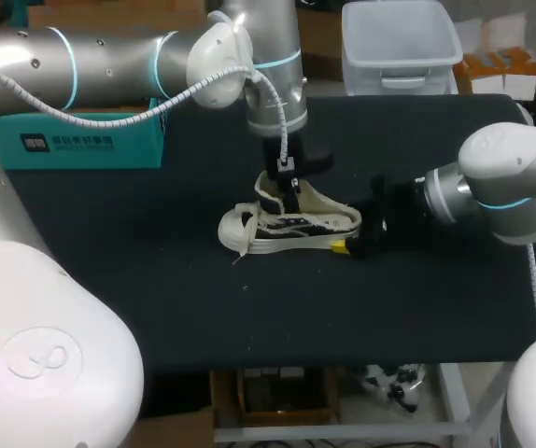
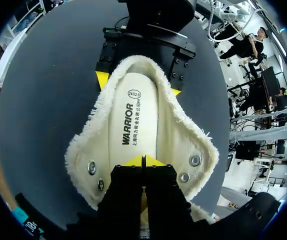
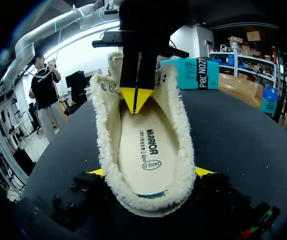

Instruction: Open the shoe tongue, take the insole out of the shoe, put the insole back into the shoe, and pack the shoe into the shoebox

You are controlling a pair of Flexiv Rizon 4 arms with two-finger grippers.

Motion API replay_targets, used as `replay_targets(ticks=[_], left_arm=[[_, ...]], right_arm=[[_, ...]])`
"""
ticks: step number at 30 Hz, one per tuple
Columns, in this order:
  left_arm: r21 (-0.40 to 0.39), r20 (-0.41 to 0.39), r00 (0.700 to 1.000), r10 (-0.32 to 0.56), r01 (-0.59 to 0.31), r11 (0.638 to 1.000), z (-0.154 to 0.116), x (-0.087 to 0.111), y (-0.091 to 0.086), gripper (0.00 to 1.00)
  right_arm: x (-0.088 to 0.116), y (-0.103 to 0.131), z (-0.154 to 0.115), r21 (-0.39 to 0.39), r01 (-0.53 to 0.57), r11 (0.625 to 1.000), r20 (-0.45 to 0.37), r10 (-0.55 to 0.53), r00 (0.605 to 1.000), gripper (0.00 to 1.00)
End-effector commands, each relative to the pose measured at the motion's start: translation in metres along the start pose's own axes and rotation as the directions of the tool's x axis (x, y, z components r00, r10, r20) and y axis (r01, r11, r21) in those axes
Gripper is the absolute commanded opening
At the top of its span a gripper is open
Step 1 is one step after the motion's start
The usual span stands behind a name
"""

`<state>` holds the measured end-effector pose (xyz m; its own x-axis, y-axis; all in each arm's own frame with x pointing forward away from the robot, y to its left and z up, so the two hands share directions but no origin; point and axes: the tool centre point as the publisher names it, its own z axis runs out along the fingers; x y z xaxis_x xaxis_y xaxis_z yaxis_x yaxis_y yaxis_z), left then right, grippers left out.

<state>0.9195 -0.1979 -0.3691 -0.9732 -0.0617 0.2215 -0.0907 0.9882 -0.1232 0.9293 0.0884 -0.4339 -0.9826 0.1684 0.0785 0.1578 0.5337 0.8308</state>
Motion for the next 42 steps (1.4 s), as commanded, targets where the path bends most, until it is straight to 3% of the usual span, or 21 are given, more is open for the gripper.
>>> replay_targets(ticks=[1, 8, 15, 28, 36, 42], left_arm=[[-0.003, 0.014, 1.0, 0.005, -0.005, 1.0, -0.002, 0.008, 0.0, 0.0], [-0.023, -0.004, 1.0, 0.004, -0.004, 1.0, 0.001, 0.013, 0.0, 0.0], [-0.037, 0.002, 1.0, 0.008, -0.008, 0.999, 0.006, 0.019, 0.0, 0.1], [-0.043, 0.054, 0.998, -0.018, 0.02, 0.999, 0.025, 0.018, -0.006, 0.23], [-0.047, 0.13, 0.991, -0.038, 0.044, 0.998, 0.04, 0.014, -0.009, 0.29], [-0.053, 0.132, 0.99, -0.039, 0.047, 0.997, 0.045, 0.012, -0.007, 0.34]], right_arm=[[-0.002, -0.007, 0.005, -0.003, -0.001, 1.0, -0.003, 0.001, 1.0, 0.0], [-0.002, -0.007, 0.005, -0.003, -0.001, 1.0, -0.003, 0.001, 1.0, 0.0], [-0.002, -0.007, 0.005, -0.003, -0.001, 1.0, -0.003, 0.001, 1.0, 0.0], [-0.002, -0.007, 0.005, -0.003, -0.001, 1.0, -0.003, 0.001, 1.0, 0.0], [-0.002, -0.007, 0.005, -0.003, -0.001, 1.0, -0.003, 0.001, 1.0, 0.0], [-0.002, -0.007, 0.005, -0.003, -0.001, 1.0, -0.003, 0.001, 1.0, 0.0]])
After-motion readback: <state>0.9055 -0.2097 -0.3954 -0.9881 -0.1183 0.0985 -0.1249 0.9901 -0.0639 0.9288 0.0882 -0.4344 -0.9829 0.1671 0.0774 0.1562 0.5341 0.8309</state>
